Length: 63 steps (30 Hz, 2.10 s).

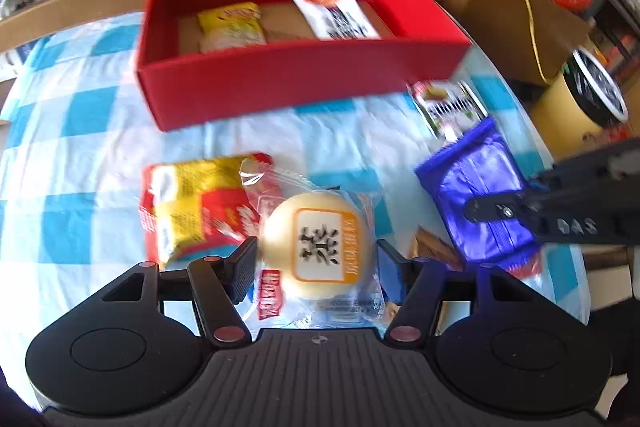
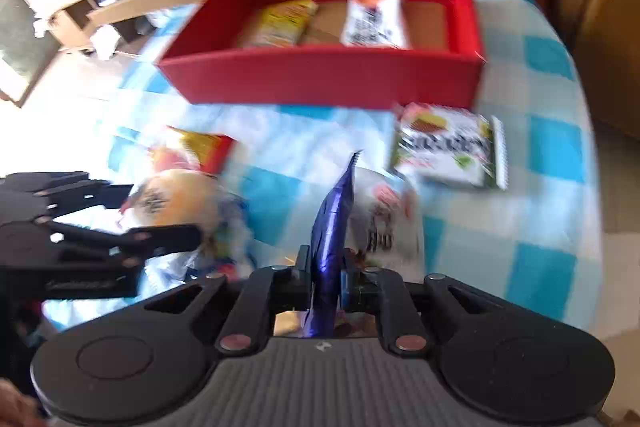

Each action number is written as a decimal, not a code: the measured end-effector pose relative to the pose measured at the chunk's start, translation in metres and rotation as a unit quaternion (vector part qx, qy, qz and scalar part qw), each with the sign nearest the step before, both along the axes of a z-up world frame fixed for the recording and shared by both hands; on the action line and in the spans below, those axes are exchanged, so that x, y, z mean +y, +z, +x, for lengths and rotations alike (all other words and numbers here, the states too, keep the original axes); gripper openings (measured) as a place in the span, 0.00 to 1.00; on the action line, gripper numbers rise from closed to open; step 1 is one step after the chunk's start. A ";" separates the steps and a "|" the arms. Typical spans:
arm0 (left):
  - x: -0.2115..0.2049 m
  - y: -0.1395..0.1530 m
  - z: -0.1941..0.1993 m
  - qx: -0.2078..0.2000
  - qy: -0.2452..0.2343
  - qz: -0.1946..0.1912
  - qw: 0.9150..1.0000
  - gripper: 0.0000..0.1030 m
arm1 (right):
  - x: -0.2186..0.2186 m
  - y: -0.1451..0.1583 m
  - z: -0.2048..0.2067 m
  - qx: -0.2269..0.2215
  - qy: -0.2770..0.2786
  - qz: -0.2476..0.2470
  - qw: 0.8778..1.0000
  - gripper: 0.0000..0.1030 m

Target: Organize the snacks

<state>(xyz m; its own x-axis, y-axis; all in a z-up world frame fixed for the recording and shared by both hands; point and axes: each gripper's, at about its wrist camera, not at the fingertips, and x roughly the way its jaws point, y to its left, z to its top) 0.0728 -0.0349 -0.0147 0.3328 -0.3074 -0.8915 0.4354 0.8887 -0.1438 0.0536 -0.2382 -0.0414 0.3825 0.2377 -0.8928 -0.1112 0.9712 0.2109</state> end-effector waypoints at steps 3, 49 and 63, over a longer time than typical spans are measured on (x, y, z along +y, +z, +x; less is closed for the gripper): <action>-0.007 -0.008 -0.006 0.007 -0.005 0.011 1.000 0.66 | -0.005 -0.006 0.000 -0.004 -0.020 -0.041 0.999 0.61; -0.020 -0.015 0.003 0.007 -0.001 0.043 0.999 0.64 | 0.018 0.002 -0.020 -0.063 0.010 -0.094 0.994 0.80; -0.025 0.014 0.006 -0.049 0.011 0.039 0.998 0.64 | 0.023 0.022 -0.014 -0.099 0.002 -0.084 0.991 0.80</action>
<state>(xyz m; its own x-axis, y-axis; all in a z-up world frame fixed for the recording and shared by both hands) 0.0790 -0.0601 -0.0004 0.4253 -0.2303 -0.8753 0.4247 0.9048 -0.0317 0.0401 -0.2152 -0.0190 0.5542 0.0938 -0.8271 -0.1384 0.9902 0.0196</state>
